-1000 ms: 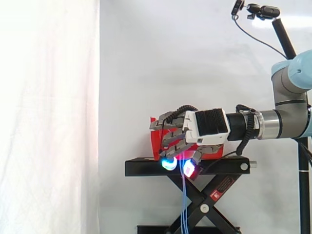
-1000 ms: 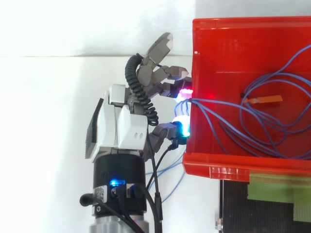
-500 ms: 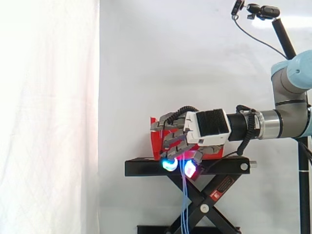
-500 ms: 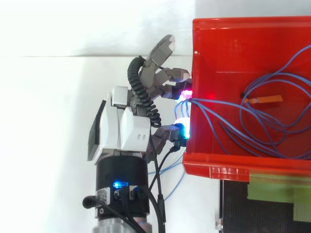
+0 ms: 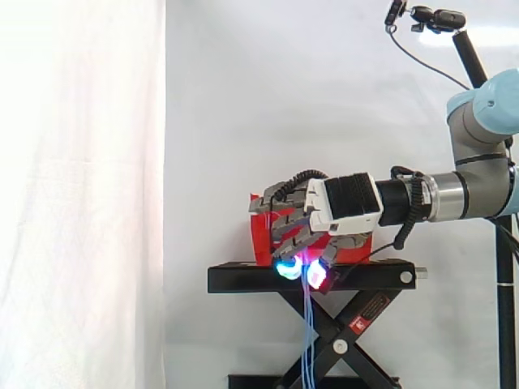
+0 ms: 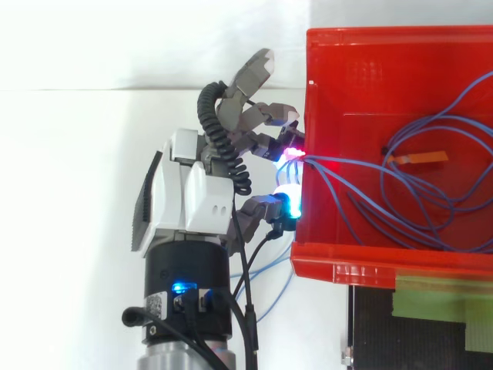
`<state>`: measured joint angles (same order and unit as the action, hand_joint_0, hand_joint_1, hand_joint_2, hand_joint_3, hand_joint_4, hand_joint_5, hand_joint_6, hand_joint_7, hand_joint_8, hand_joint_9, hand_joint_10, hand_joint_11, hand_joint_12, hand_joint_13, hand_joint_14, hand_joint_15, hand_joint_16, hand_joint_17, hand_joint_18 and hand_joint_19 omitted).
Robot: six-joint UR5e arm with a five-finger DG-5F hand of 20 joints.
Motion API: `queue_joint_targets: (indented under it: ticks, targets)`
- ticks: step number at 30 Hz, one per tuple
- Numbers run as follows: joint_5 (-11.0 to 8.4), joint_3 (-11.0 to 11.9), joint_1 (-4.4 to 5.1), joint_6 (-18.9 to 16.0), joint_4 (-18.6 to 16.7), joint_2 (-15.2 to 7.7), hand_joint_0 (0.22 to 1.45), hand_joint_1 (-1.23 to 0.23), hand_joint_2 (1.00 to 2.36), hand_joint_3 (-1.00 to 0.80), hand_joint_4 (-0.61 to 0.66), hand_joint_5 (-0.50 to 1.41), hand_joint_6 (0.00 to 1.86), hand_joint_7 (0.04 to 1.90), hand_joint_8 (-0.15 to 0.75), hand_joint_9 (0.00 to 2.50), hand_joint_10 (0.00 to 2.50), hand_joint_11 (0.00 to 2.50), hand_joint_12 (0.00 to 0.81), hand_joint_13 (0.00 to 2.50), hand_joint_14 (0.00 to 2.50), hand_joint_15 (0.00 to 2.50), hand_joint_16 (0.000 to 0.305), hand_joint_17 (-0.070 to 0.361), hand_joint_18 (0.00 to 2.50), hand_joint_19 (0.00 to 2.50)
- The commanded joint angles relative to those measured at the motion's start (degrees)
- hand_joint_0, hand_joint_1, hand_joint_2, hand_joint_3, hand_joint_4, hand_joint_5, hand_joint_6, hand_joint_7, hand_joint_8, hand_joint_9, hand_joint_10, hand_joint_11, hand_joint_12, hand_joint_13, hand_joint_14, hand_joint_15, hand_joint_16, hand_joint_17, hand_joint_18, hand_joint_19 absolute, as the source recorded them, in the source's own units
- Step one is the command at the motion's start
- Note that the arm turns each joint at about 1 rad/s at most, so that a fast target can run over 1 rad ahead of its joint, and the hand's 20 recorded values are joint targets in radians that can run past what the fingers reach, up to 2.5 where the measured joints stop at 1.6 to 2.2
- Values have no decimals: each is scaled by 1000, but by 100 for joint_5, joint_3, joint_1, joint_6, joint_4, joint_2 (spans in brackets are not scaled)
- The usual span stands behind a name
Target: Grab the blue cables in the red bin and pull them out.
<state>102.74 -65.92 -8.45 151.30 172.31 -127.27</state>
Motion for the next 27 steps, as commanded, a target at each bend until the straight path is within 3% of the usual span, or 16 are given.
queue_joint_targets:
  ticks: [1,5,8,15,27]
  targets:
    - [0,27,2,1,48,0,816,-1003,1000,-1000,51,1007,183,873,262,846,23,727,359,417,9,218,48,107,331,328]
    - [0,27,2,1,57,0,817,-1002,1000,-1000,56,1007,191,869,260,854,20,724,360,427,9,220,47,107,337,332]
    - [0,27,11,1,48,0,819,-1001,1000,-1000,66,1033,0,919,262,855,21,713,360,430,9,225,47,107,336,327]
    - [0,27,28,1,40,0,813,-999,1000,-1000,101,931,12,745,262,844,20,709,360,432,9,229,48,107,336,336]
    - [0,27,19,1,48,0,808,-994,1000,-1000,121,898,13,652,262,835,23,700,363,439,8,226,48,107,338,337]
